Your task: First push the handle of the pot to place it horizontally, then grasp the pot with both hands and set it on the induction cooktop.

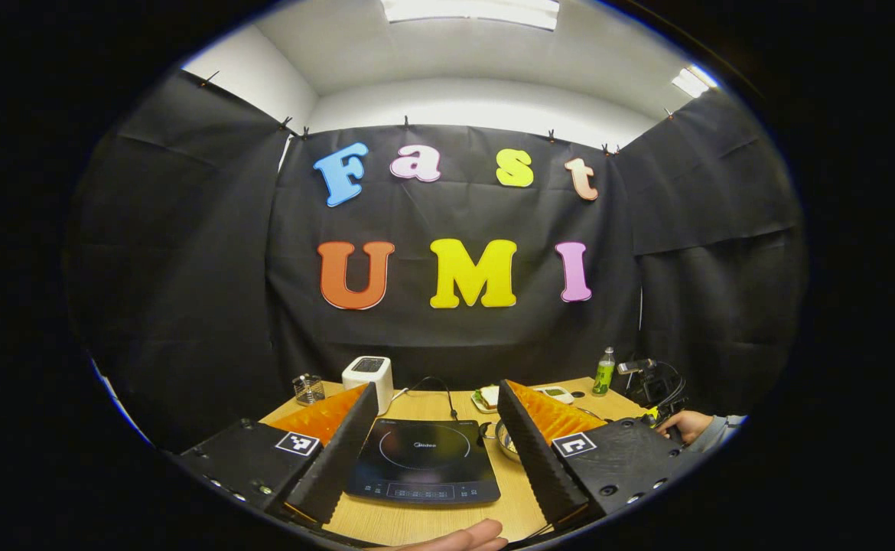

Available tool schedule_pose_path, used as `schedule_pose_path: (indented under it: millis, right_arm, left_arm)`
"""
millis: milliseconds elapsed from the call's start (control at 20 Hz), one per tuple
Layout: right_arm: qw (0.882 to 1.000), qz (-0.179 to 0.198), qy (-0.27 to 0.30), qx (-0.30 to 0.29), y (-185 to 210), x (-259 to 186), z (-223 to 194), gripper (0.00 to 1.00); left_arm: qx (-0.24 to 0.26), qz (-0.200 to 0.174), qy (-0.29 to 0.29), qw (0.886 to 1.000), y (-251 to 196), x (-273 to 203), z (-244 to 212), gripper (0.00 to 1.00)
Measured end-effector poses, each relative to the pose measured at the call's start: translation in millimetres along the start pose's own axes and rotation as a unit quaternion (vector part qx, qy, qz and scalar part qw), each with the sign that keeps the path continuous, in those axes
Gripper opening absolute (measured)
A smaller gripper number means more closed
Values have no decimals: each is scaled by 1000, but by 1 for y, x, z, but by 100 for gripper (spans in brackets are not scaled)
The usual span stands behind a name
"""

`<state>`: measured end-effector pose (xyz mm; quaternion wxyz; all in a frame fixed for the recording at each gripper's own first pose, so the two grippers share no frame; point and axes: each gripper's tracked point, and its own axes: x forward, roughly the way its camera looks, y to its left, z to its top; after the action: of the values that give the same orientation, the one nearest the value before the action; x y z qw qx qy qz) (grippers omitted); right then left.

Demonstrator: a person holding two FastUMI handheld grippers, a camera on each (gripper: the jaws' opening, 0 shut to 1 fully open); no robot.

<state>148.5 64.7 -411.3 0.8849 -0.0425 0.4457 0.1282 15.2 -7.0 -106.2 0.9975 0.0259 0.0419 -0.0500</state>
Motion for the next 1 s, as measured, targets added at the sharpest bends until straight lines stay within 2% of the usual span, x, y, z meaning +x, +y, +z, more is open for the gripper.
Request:
schedule_pose_path:
  millis: [50, 150, 500, 700, 800, 900, 950, 1000]
  right_arm:
    - [1000, -7, -10, 0, -5, 2, 6, 0]
    - [999, -19, -29, -8, -14, 7, 17, 4]
    - [992, -34, -116, -33, -23, 3, 59, 4]
    - [988, -34, -149, -5, -26, -18, 71, 4]
    - [985, -34, -170, 0, -29, -31, 78, 4]
    - [980, -37, -193, -9, -33, -45, 87, 30]
    - [978, -43, -204, -14, -37, -51, 91, 36]
    - [976, -48, -211, -15, -40, -54, 93, 36]
  left_arm:
    - [-7, -7, 7, 1000, -3, 4, -5, 95]
    - [-12, -19, 12, 1000, -9, 10, -8, 95]
    - [-9, 7, 23, 1000, -7, 38, -23, 95]
    - [4, 8, 37, 999, -16, 67, -38, 94]
    - [4, -5, 54, 999, -29, 85, -52, 95]
    - [-3, -19, 74, 997, -41, 106, -68, 95]
    - [-4, -24, 84, 996, -47, 115, -76, 94]
    - [-5, -28, 92, 995, -54, 126, -82, 95]
